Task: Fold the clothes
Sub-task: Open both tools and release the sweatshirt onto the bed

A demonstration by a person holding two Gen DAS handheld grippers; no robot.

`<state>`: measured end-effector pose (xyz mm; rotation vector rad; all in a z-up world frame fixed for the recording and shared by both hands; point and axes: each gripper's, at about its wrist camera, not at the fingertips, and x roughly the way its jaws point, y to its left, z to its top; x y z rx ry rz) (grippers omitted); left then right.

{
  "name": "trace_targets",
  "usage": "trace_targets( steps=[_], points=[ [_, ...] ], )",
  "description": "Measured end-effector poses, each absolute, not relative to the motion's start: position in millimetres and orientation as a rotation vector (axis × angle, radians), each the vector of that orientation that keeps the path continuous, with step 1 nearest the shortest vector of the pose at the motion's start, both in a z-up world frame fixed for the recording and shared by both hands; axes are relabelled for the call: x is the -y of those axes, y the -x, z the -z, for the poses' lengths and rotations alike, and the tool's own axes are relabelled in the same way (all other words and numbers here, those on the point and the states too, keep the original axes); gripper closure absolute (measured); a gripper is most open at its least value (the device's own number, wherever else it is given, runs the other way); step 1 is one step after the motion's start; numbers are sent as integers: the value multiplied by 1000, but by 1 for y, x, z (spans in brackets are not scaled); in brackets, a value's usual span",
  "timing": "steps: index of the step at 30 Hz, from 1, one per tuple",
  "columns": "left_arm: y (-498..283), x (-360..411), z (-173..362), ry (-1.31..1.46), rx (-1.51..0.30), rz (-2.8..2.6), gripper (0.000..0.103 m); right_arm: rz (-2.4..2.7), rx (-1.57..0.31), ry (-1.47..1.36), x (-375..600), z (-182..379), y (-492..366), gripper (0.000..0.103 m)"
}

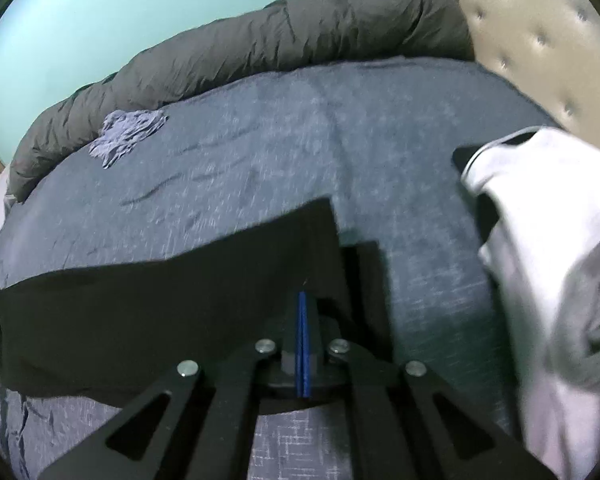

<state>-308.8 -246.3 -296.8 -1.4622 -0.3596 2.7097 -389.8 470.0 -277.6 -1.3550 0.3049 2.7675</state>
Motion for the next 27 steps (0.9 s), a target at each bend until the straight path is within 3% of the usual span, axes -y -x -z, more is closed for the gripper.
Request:
trace_targets(
  steps=[6,8,9,10,19,21,25,27],
  points=[
    [308,246,296,1460,371,-2711,35,-2798,-322,1309,-479,259,389,101],
    [307,246,296,1458,380,-2712,35,-2765,-347,1349,-480,267,391,72],
    [307,246,297,1457,384,-2713,35,-2736,-357,1376,-481,275,393,44],
    [306,246,297,1457,388,-2713,35,-2729,-378,1386,-481,282,393,40],
    [308,245,298,1469,365,-2702,35,-2718,-368,1440,-472,316,398,43],
    [309,245,299,1471,359,-2701,35,-2731,-348,1441,-471,318,398,54],
    [310,243,300,1472,359,-2702,35,-2739,-298,1432,-470,316,397,92],
    [310,243,301,1472,359,-2703,34,-2754,-283,1426,-468,314,394,96]
  ],
)
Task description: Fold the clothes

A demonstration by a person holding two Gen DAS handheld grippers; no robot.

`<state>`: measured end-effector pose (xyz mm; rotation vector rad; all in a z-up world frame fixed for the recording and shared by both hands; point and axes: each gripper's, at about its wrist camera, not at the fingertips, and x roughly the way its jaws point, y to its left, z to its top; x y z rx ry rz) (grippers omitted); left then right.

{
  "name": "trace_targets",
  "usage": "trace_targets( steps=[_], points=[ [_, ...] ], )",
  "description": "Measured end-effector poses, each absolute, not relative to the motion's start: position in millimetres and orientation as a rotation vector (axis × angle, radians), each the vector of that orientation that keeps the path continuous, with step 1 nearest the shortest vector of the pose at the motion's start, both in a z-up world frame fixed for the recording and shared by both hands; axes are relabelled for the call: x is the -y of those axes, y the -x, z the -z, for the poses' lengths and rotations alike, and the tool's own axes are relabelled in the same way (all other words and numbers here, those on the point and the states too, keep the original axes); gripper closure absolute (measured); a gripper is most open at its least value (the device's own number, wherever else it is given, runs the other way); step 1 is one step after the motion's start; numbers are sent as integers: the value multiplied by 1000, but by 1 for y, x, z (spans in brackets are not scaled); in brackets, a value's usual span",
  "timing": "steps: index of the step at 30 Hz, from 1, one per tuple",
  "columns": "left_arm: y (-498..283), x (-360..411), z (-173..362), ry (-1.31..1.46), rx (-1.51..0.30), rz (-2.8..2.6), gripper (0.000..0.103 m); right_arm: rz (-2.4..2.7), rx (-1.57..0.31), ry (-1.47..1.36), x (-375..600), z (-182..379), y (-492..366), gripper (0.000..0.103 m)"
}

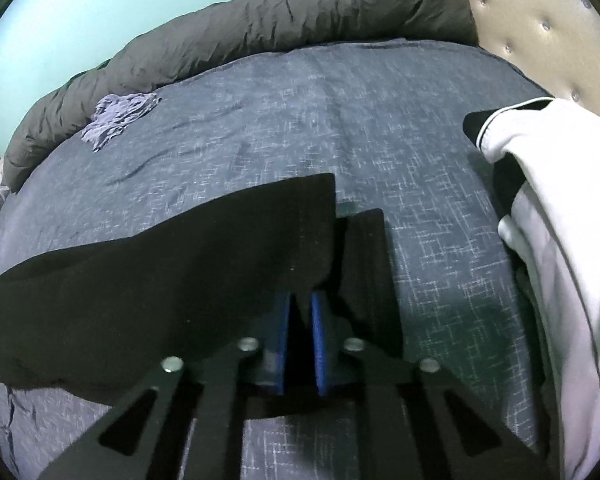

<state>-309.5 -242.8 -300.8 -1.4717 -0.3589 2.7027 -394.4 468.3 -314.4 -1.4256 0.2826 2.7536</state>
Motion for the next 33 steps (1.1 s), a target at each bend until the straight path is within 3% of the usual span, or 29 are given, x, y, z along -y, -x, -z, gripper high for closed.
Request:
trace_targets(
  steps=[6,16,21,26,30,33],
  points=[
    [308,243,301,1473,369,-2701,34,-2783,-250,1368,-465,301,389,100],
    [307,242,301,1470,360,-2696,34,-2760,-247,1254,-496,234,372,100],
    [305,242,302,1470,375,-2695,34,-2606,-171,1425,-497,276,379,100],
    [306,238,302,1480,356,-2692,34,-2572,-232,1433,-498,310,381,100],
    [306,238,303,1481,336,-2688,34,-2579,-240,1391,-498,302,384,94],
    [306,238,303,1482,325,-2687,34,-2624,-146,1298,-491,281,387,84]
  ],
)
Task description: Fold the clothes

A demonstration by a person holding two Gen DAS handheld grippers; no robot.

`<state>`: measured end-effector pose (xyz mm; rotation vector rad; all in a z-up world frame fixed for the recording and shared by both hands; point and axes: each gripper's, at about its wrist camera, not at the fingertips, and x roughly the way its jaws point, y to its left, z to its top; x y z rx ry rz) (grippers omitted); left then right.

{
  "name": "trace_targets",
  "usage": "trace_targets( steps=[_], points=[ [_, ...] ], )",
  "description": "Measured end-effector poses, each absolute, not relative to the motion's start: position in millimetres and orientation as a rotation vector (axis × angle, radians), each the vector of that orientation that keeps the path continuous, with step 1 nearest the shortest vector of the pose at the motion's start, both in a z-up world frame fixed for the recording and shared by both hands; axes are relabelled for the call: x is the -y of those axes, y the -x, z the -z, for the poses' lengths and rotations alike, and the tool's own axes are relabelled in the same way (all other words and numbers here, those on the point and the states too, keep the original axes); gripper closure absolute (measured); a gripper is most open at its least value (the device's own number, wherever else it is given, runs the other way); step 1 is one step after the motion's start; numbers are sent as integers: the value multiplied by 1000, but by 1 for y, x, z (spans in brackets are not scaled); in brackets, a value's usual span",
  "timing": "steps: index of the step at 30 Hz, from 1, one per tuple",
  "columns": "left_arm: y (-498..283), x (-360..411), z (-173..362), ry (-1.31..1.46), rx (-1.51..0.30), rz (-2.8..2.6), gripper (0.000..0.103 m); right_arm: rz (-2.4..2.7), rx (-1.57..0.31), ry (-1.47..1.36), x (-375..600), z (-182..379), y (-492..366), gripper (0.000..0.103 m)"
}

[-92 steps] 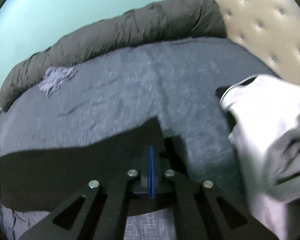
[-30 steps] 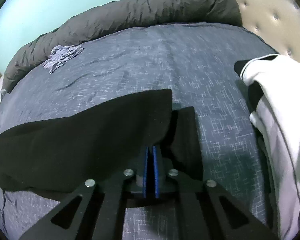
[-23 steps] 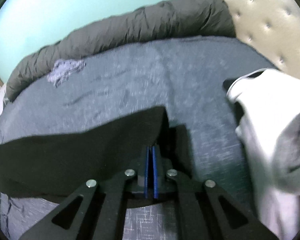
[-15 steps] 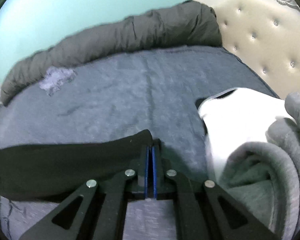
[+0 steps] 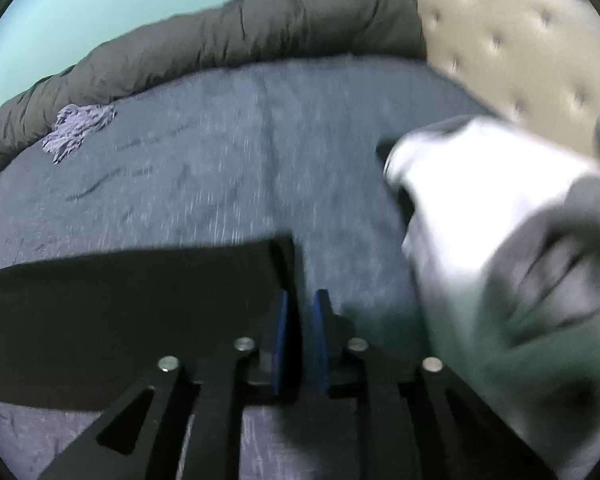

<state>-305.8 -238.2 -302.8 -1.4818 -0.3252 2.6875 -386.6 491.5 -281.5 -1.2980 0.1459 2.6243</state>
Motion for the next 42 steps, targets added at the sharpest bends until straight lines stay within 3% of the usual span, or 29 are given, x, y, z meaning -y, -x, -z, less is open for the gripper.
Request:
trace_targets(
  steps=[3,16,26,34,35,37,39,42],
  points=[
    [305,238,301,1480,324,-2691,34,-2696,-148,1288,-481,273,394,49],
    [318,239,270,1430,260,-2699,33,-3061,121,1545,-332,280,422,49],
    [326,290,261,1466,349,-2758,32,-3202,453,1745,-211,297,435,49],
    [323,318,264,1493,347,-2788,31,-3159,594,1844,-180,314,450,50],
    [322,319,266,1492,352,-2788,31,-3154,602,1855,-179,316,452,52],
    [320,317,268,1485,350,-2787,31,-3156,636,1855,-175,317,451,79],
    [320,314,270,1476,344,-2782,31,-3168,686,1838,-172,315,449,96],
    [321,308,273,1473,317,-2775,31,-3195,727,1788,-170,308,445,99]
  ],
)
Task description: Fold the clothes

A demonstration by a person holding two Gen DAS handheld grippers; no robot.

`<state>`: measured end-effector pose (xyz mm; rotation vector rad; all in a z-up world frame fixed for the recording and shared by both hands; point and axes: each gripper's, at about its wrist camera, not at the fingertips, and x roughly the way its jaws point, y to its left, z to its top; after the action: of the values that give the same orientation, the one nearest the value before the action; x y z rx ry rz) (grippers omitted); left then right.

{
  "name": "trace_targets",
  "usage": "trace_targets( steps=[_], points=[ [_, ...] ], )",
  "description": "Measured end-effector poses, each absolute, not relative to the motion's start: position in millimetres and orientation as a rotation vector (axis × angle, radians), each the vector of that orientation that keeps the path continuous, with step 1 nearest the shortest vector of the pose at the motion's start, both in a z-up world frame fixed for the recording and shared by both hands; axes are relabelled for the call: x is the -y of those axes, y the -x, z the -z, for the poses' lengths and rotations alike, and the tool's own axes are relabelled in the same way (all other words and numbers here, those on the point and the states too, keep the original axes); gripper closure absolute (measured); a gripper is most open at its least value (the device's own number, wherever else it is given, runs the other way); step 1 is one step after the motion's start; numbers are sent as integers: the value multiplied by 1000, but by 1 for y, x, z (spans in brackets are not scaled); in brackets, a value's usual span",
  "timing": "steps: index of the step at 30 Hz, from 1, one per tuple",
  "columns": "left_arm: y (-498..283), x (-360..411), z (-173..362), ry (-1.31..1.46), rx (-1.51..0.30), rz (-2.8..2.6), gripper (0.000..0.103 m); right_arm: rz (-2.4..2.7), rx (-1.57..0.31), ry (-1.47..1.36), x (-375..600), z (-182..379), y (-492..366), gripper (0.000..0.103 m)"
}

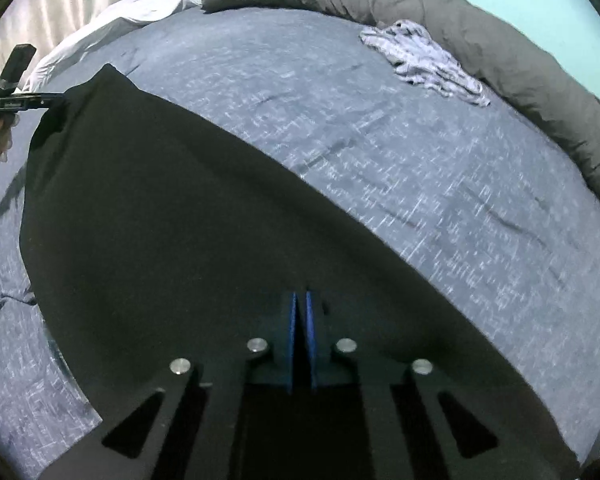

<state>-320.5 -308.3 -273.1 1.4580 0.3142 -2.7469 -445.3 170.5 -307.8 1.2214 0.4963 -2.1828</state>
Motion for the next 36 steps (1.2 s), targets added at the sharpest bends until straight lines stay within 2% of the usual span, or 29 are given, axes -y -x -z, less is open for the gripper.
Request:
trace_targets(
  steps=[5,10,18,23,26,28,29,31,33,35,36],
  points=[
    [323,312,271,-1439,-336,2749,31,2258,-490,-1120,-178,274,446,100],
    [323,322,269,-1411,-342,2724,31,2307,-567,-1137,-169,259,466,100],
    [321,344,270,-1373,-347,2659,31,2279,-588,-1318,-156,313,486,100],
    [321,368,276,-1362,-399,2614,31,2308,-518,-1311,-163,320,482,99],
    [325,372,284,-1392,-443,2619,31,2331,-499,-1294,-165,318,481,95],
    [326,369,286,-1406,-445,2634,42,2335,-509,-1298,-164,319,480,94],
    [327,367,287,-1411,-437,2639,55,2340,-510,-1298,-164,318,479,94],
    [326,364,286,-1415,-407,2642,59,2349,-506,-1299,-163,318,479,94],
    [322,367,282,-1408,-410,2639,80,2358,-502,-1300,-163,317,477,93],
    [317,374,276,-1394,-435,2646,91,2364,-507,-1298,-162,316,475,93],
    [315,373,272,-1398,-414,2655,92,2365,-504,-1296,-162,315,475,93]
  ],
)
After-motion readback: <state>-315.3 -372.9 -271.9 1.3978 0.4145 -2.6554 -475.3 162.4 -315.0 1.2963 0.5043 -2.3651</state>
